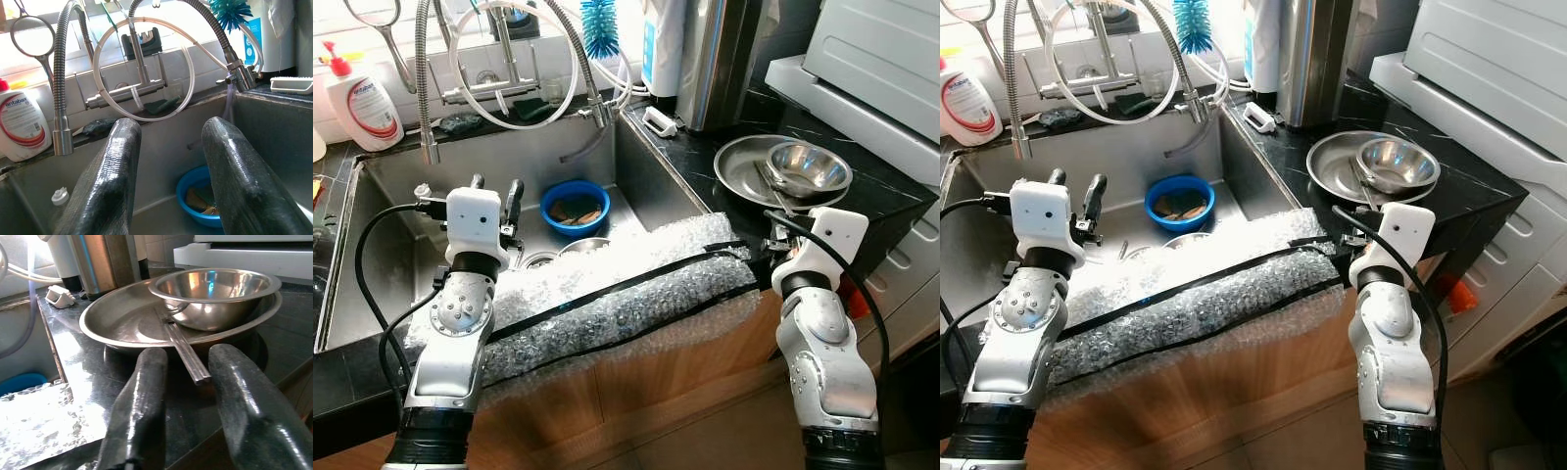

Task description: Kitchen organization

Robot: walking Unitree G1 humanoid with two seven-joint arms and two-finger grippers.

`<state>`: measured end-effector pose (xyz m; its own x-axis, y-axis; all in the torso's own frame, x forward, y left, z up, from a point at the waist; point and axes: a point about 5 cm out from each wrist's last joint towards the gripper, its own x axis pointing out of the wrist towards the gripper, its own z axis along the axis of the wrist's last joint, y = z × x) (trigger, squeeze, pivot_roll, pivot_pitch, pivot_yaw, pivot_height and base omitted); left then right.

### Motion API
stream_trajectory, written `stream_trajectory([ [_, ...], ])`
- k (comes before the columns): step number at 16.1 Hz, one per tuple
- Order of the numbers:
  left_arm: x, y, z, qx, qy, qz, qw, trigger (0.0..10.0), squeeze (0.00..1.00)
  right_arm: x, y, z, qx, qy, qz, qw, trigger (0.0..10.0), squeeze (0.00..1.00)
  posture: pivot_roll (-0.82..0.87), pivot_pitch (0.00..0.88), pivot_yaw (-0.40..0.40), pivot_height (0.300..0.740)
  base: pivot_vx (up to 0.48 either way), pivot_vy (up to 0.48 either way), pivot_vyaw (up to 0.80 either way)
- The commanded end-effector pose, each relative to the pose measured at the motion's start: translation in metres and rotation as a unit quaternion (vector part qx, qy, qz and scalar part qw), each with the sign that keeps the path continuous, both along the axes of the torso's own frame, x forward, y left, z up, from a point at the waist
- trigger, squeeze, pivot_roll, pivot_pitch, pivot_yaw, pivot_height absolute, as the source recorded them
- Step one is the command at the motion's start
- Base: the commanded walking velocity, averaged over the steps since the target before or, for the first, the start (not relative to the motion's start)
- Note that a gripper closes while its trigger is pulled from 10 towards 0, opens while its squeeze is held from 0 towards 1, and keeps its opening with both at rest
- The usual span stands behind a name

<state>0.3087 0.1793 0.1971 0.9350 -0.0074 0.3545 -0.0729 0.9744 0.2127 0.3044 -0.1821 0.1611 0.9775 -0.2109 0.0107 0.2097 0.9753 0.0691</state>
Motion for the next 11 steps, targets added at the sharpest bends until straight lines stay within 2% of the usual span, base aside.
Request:
stream_trajectory([
  [1, 0.001, -0.001, 0.007, 0.001, -0.013, -0.002, 1.0, 10.0, 0.0, 0.002, 0.003, 0.001, 0.001, 0.0, 0.008, 1.0, 0.0, 0.0, -0.12, 0.059, 0.016, 0.74, 0.0, 0.0, 0.0],
  [7, 0.002, 0.0, 0.008, 0.001, -0.017, 0.0, 1.0, 10.0, 0.0, 0.003, 0.008, 0.004, 0.008, -0.009, 0.024, 1.0, 0.0, 0.0, -0.12, 0.057, 0.017, 0.74, 0.0, 0.0, 0.0],
  [11, 0.002, 0.0, 0.009, 0.003, -0.02, 0.001, 1.0, 10.0, 0.0, 0.003, 0.013, 0.012, 0.014, -0.037, 0.038, 0.998, 0.0, 0.0, -0.12, 0.056, 0.018, 0.74, 0.0, 0.0, 0.0],
])
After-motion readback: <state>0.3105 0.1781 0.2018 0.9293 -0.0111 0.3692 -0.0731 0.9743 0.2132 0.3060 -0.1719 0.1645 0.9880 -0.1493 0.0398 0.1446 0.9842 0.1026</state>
